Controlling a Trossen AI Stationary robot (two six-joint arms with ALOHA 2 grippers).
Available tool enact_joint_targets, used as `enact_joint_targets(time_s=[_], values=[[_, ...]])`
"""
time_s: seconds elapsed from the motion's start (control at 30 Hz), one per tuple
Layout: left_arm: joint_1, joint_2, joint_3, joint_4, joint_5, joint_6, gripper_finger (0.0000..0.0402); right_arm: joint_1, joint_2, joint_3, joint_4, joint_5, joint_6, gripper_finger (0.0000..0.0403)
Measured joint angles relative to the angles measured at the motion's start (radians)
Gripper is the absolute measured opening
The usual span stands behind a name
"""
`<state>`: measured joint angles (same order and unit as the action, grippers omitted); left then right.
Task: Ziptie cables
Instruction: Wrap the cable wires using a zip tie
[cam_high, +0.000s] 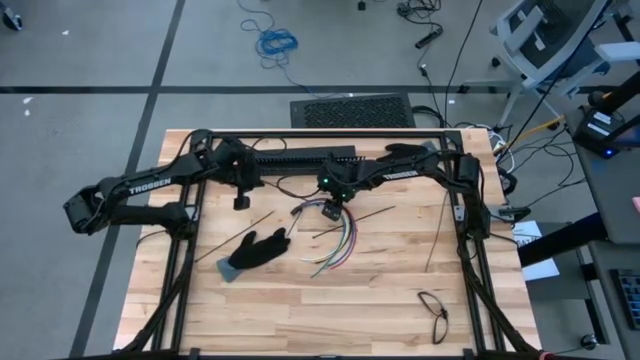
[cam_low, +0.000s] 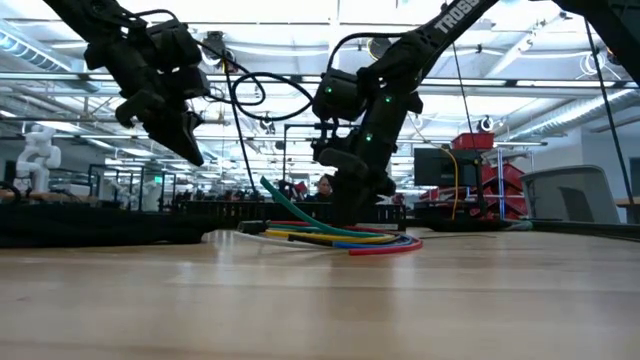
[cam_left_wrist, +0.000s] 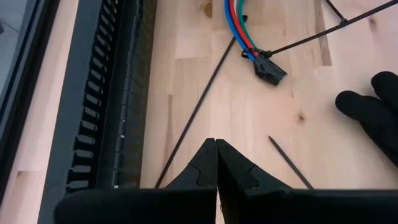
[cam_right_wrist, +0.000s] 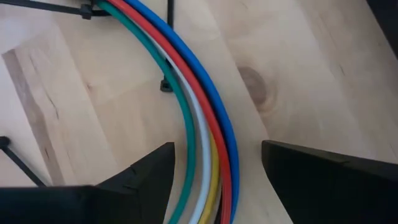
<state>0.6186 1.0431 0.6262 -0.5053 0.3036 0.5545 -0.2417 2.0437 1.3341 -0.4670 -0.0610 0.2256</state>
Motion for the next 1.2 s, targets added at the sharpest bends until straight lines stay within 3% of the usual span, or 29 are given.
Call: enact_joint_targets(time_s=[0.13,0.33,0.4,1.0,1.2], values=[[0.000,0.000,0.000,-0.002,-0.007,-0.001,0.0001,0.004,0.040,0.007,-0.054,0.008,0.002,0.0198],[0.000,0.000,0.000,-0.020,-0.024,-0.019,0.0001,0.048,0.063,0.005,-0.038,0.035,0.026,0.0043],[0.000,0.000,0.000,-0.027,-0.025,-0.026,0.0001,0.059,0.061,0.003,-0.031,0.035,0.053,0.0017],[0.000,0.000,0.001,-0.052,-0.025,-0.050,0.0001,0.221,0.061,0.003,-0.007,0.013,0.224,0.0012],[-0.054,0.000,0.001,-0.032,-0.019,-0.122,0.0001,0.258,0.061,0.003,0.001,-0.087,0.270,0.0010]])
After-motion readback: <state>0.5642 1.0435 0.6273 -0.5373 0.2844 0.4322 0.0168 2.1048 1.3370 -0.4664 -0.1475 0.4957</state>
